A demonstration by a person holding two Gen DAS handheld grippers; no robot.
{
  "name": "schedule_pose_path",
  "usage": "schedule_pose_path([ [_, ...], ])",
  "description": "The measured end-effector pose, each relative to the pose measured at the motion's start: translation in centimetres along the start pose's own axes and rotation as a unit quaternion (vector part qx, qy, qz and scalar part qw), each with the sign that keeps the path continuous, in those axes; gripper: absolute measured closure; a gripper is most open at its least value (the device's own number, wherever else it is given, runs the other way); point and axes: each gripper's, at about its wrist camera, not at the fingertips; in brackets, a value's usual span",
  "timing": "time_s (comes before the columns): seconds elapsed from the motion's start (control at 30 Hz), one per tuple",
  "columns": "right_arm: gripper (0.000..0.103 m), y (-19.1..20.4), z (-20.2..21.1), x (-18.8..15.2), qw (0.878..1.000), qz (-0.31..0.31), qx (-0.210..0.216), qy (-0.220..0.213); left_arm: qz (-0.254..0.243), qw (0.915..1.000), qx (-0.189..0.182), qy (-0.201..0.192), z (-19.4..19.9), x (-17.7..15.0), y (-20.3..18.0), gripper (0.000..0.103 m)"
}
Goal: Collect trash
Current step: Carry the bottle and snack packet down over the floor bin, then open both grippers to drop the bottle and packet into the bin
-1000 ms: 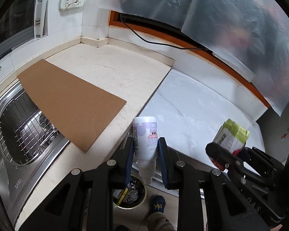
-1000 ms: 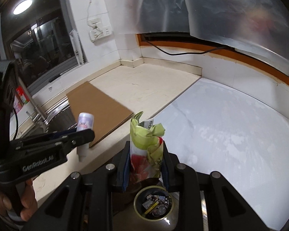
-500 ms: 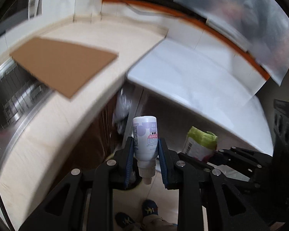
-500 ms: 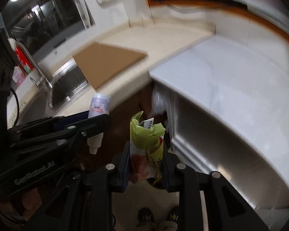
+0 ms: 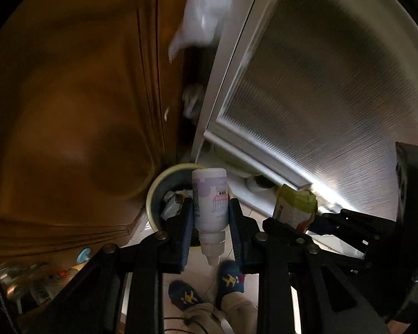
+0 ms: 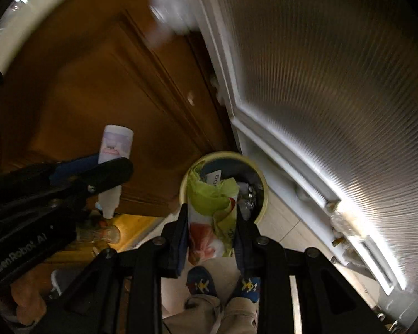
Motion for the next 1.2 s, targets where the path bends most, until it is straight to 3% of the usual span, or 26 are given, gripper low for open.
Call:
schedule_pose_path([
  [0.27, 0.075, -1.7, -8.9, -0.5, 1.000, -0.008, 0.006, 0.030, -0.004, 0.9998, 0.000, 0.021, -8.0, 0.3, 2.6, 0.080],
  [0.37, 0.075, -2.2, -11.0, -0.6, 0.999, -0.007, 0.006, 0.035, -0.020, 0.9992, 0.015, 0.033, -10.2, 0.4, 3.0, 0.067],
  [0.43, 0.074, -2.7, -12.0, -0.7, 0.999, -0.007, 0.008, 0.038, -0.025, 0.9985, 0.026, 0.041, -11.3, 0.5, 3.4, 0.049],
  [0.5, 0.074, -2.5, -12.7, -0.5, 0.999, -0.006, 0.007, 0.042, -0.023, 0.9983, 0.032, 0.043, -11.6, 0.3, 3.8, 0.045],
  [0.6, 0.073, -2.5, -13.5, -0.2, 0.999, -0.009, 0.009, 0.045, -0.017, 0.9981, 0.035, 0.047, -11.9, 0.1, 4.3, 0.031],
  [0.97, 0.064, -1.9, -14.0, 0.6, 0.999, 0.003, 0.012, 0.046, -0.021, 0.9976, 0.051, 0.042, -11.6, 0.2, 5.1, 0.025],
  [1.03, 0.057, -1.6, -14.3, 0.7, 0.999, 0.010, 0.009, 0.047, -0.020, 0.9977, 0.050, 0.041, -11.4, 0.2, 5.2, 0.022],
  [1.2, 0.056, -1.2, -14.3, 0.4, 0.999, 0.018, 0.004, 0.042, -0.016, 0.9980, 0.048, 0.039, -11.0, 0.3, 5.3, 0.019],
])
Point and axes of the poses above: each gripper's, at about its wrist camera, not at the fingertips, and z roughly against the way its jaws point, y to its left, x to its top, and after that the axes turned 7 degrees about -x, right-handed
